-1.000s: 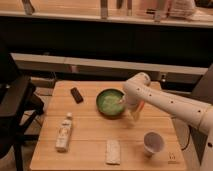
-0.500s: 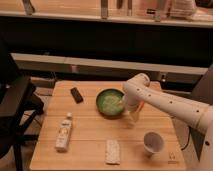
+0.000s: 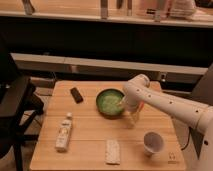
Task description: Drag the ceramic bowl in a circle
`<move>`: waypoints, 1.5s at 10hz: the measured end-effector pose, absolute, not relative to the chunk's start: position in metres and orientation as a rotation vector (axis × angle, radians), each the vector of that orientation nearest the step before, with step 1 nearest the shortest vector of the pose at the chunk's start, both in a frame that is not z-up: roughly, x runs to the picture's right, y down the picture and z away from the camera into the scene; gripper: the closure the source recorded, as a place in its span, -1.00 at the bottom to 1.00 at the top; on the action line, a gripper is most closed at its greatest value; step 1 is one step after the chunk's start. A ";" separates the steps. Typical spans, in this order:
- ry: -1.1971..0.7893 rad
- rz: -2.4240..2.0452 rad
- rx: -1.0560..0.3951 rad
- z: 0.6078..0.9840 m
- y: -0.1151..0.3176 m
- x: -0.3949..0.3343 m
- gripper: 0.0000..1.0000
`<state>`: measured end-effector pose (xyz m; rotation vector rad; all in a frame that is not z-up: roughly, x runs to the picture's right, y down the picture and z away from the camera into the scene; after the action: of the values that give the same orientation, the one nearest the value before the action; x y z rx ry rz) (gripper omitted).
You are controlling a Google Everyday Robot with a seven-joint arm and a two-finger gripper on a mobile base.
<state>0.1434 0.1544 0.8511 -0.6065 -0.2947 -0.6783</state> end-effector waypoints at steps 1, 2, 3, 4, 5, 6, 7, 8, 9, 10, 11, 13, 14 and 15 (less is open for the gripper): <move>-0.295 -0.681 -0.608 0.851 0.155 0.144 -0.60; -0.295 -0.683 -0.610 0.852 0.156 0.144 -0.60; -0.296 -0.684 -0.612 0.852 0.156 0.144 -0.60; -0.297 -0.686 -0.614 0.852 0.157 0.144 -0.60; -0.297 -0.688 -0.615 0.853 0.157 0.144 -0.56; -0.297 -0.690 -0.617 0.853 0.157 0.144 -0.42; -0.297 -0.691 -0.618 0.853 0.157 0.144 -0.21; -0.296 -0.693 -0.619 0.854 0.157 0.144 0.01; -0.297 -0.695 -0.620 0.854 0.157 0.143 0.10; -0.296 -0.696 -0.623 0.854 0.158 0.145 0.22; -0.297 -0.698 -0.624 0.854 0.158 0.145 0.41; -0.300 -0.703 -0.627 0.855 0.159 0.146 0.79; -0.301 -0.711 -0.621 0.852 0.160 0.143 0.91; -0.303 -0.716 -0.614 0.850 0.159 0.137 0.92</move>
<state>0.1369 0.1594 0.8495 -0.6140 -0.3026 -0.7161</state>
